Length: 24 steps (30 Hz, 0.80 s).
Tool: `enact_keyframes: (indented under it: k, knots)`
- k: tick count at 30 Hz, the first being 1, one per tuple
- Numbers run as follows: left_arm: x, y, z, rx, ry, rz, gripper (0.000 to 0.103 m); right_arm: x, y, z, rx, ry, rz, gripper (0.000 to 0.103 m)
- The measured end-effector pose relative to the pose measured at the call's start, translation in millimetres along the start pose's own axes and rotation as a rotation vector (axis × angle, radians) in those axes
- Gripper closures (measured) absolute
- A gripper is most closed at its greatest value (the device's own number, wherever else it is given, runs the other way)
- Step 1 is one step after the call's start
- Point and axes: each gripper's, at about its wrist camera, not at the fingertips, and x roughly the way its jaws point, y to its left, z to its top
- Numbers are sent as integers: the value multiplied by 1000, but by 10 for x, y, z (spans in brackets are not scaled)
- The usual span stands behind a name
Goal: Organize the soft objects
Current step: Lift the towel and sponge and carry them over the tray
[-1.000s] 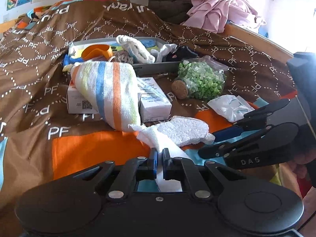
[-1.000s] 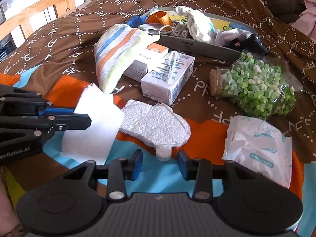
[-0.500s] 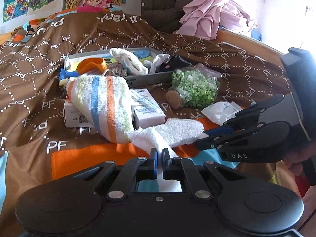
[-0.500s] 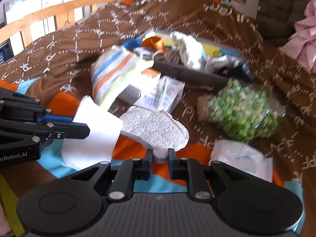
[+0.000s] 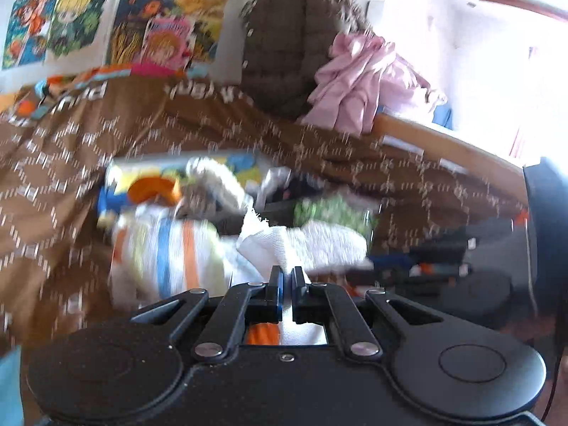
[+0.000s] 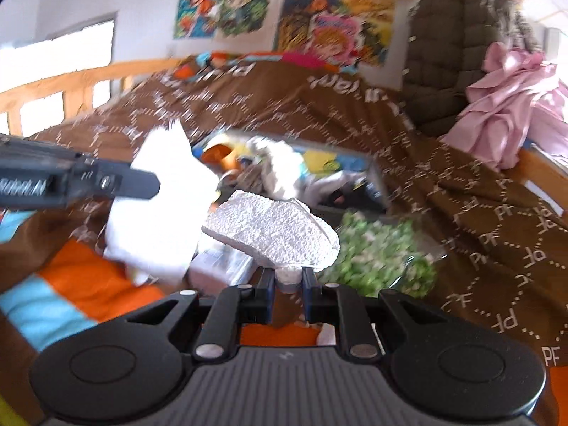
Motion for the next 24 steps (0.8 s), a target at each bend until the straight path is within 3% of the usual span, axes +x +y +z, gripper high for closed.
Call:
enact_keyframes:
  k: [9, 24]
  knots:
    - [451, 206, 485, 16, -82, 18, 99, 262, -266, 185, 145, -94, -61, 86]
    - [1304, 869, 937, -28, -160, 29, 99, 1169, -409, 735, 297, -176, -118, 86]
